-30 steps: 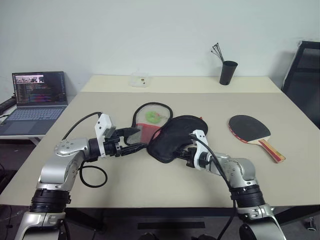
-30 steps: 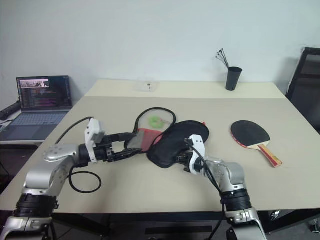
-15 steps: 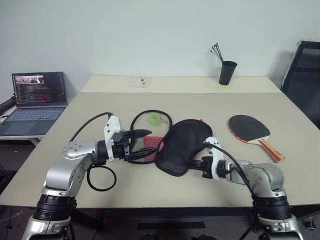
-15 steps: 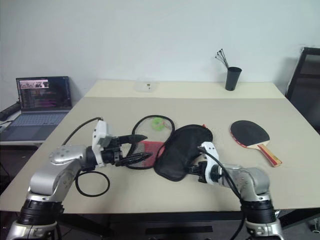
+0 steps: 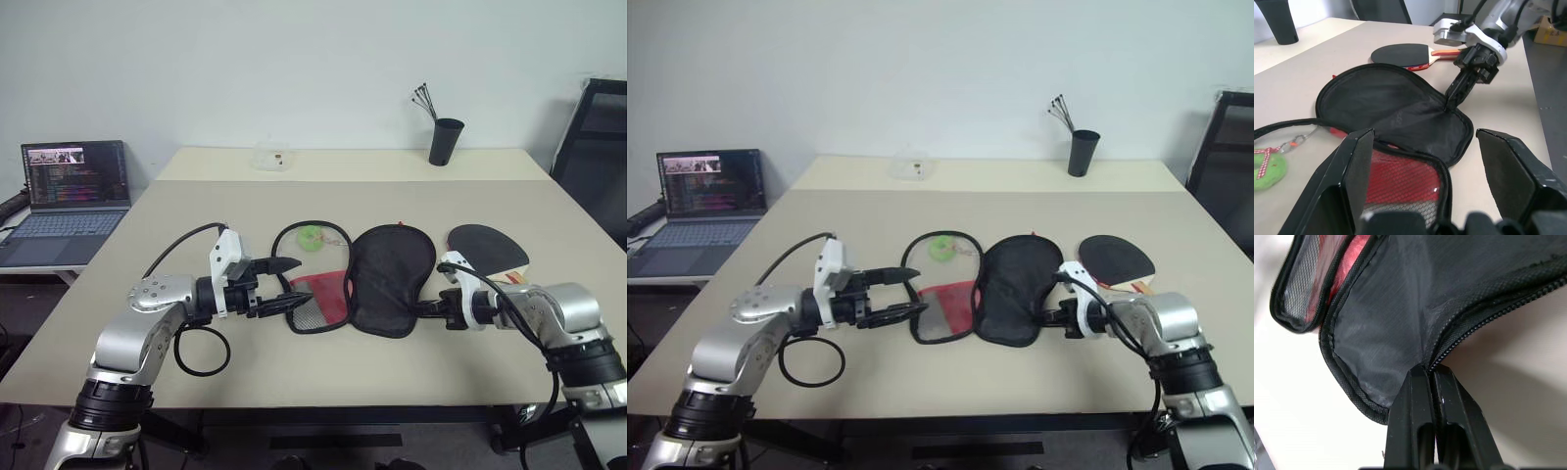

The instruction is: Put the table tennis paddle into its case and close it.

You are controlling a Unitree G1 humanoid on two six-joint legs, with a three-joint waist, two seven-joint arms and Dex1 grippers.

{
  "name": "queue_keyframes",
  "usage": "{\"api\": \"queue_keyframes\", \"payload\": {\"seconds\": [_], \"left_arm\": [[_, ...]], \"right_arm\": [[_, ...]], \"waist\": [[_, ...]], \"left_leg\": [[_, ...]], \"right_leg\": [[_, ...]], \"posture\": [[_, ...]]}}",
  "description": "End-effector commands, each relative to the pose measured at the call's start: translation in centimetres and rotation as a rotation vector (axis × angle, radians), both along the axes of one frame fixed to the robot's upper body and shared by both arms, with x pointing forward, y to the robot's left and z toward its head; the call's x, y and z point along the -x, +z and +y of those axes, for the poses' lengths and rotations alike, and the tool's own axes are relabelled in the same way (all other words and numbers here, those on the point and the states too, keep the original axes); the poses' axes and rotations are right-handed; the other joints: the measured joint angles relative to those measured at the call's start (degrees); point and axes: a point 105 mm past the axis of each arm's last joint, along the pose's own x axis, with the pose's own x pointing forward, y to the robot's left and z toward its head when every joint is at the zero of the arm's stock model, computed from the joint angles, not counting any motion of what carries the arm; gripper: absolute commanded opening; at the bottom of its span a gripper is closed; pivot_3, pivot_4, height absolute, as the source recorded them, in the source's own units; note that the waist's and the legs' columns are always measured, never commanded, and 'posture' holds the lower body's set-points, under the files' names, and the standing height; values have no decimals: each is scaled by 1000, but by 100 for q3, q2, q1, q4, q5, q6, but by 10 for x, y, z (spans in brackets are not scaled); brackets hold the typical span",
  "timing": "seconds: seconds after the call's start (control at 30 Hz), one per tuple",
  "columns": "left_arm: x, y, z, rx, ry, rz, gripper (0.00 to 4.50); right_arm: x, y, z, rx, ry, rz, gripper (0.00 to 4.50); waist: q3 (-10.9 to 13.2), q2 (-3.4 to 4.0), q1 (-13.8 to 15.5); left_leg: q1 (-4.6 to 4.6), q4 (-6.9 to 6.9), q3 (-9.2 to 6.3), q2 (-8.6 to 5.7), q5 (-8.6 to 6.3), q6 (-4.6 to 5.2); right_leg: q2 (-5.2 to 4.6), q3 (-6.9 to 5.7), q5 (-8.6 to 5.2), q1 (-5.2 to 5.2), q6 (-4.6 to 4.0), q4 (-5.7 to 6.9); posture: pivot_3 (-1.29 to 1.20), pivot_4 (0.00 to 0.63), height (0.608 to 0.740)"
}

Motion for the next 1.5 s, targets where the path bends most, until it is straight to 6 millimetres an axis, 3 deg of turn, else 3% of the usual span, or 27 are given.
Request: {"api": "queue_keyframes", "payload": {"seconds": [0.03, 0.4, 0.43, 0.6, 0.8, 0.87, 1.07, 1.27, 1.5], "left_arm": [[1, 9, -3, -1, -18, -53, 3631], [0, 7, -3, -3, -9, -58, 3631], [0, 7, -3, -3, -9, -58, 3631], [-2, 5, -5, -1, -14, -61, 3631], [-3, 5, -8, 4, -21, -65, 3631], [-4, 4, -9, 8, -21, -67, 3631], [-4, 6, -15, 16, -45, -72, 3631], [-8, 9, -24, 17, -87, -81, 3631], [-11, 13, -29, 17, -115, -90, 3631]], "right_arm": [[-12, 13, -7, 33, 25, -59, 53], [-31, 16, -16, 69, 9, -86, 53], [-33, 16, -18, 75, 2, -91, 223], [-38, 22, -30, 94, -37, -126, 1687], [-36, 47, -43, 26, -54, -196, 3834], [-34, 56, -58, 14, -86, -232, 4475], [-30, 79, -104, 13, -229, -371, 4475], [-24, 55, -141, 147, -325, -386, 4475], [-31, 35, -160, 193, -395, -364, 4475]], "waist": [[0, -1, -1], [1, -2, 1], [1, -2, 1], [1, -2, 1], [3, -3, 8], [3, -3, 12], [4, -4, 27], [4, -5, 26], [5, -6, 2]], "left_leg": [[0, 1, 1, 0, 0, 0], [0, 1, 5, 1, 0, 0], [0, 1, 4, 1, 0, 0], [0, 1, 7, 1, 0, -1], [0, 2, 9, 0, 0, -1], [0, 1, 9, 0, -1, -1], [1, 2, 12, 1, -1, -2], [2, 3, 20, 2, -1, -2], [6, 6, 36, 3, -1, -2]], "right_leg": [[0, 2, 1, -1, 1, 0], [1, 5, 2, -2, 1, 1], [1, 4, 2, -2, 1, 1], [1, 6, 2, -2, 1, 2], [1, 8, 3, -2, 0, 2], [1, 7, 3, -2, 0, 1], [1, 9, 4, -2, 0, 0], [2, 14, 4, -2, 1, 1], [6, 24, 9, -2, 5, 3]], "posture": [[0, 150, 740], [0, 150, 740], [0, 150, 740], [0, 150, 740], [0, 150, 740], [0, 150, 740], [0, 150, 740], [0, 150, 740], [0, 150, 740]]}}
